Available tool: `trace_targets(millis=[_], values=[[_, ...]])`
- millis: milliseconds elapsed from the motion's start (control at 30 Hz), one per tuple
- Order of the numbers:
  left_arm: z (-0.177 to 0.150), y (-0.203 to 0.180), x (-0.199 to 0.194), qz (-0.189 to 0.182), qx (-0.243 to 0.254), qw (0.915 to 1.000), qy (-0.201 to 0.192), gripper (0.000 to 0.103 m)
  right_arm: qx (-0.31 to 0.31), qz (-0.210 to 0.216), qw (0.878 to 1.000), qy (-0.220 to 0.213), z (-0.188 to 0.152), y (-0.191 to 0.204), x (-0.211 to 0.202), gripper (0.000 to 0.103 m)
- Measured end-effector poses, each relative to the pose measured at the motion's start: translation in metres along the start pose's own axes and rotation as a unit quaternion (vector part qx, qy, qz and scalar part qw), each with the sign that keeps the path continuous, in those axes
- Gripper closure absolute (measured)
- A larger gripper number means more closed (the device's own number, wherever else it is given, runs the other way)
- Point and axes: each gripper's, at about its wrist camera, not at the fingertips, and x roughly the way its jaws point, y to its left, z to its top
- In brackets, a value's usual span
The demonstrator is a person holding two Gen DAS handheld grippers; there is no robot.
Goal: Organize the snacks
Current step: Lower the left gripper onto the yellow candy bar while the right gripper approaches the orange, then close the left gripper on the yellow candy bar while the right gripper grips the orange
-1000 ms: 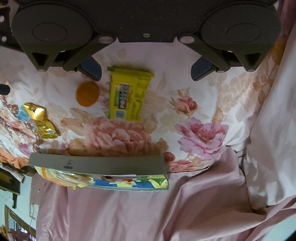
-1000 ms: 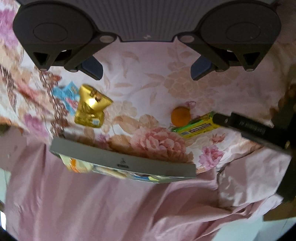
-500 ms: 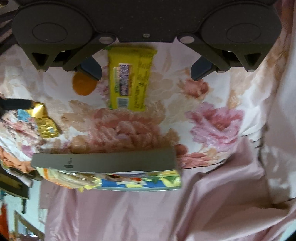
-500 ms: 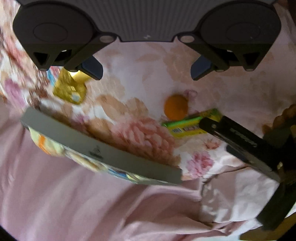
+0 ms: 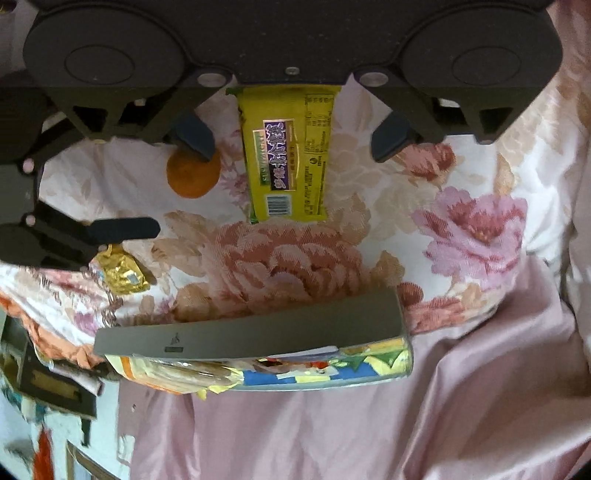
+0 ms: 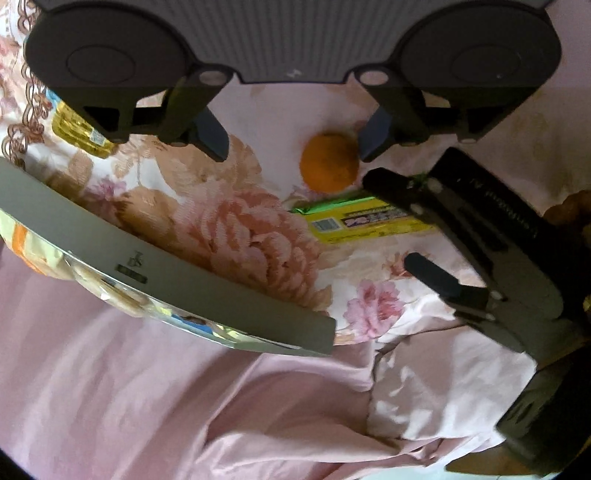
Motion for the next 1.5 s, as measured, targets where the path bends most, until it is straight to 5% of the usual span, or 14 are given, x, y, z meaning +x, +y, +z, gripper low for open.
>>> trace_targets(millis=[233, 533, 700, 1133, 1500], values=[[-0.002, 0.001, 0.005, -0.014, -0.018, 0.9997, 0.007, 0.035, -0.033, -0.007, 0.999, -0.005, 0.001, 0.008, 0.003, 0.029], [-0.002, -0.004, 0.007, -0.014, -0.016, 0.9997, 0.013, 0.05, -0.063, 0.011, 0.998, -0.008, 0.003, 0.015, 0.006, 0.047], [-0.002, -0.005, 0.006, -0.013, -0.018, 0.9997, 0.013, 0.052, -0.074, 0.017, 0.997, -0.009, 0.003, 0.019, 0.006, 0.063], [-0.004, -0.024, -0.006, 0.029, -0.044, 0.9974, 0.049, 0.053, -0.052, -0.028, 0.998, 0.016, 0.003, 0.009, -0.015, 0.064], [-0.012, -0.048, -0.006, 0.059, -0.005, 0.9966, 0.057, 0.047, -0.023, -0.065, 0.998, 0.014, 0.007, 0.003, -0.063, 0.063]])
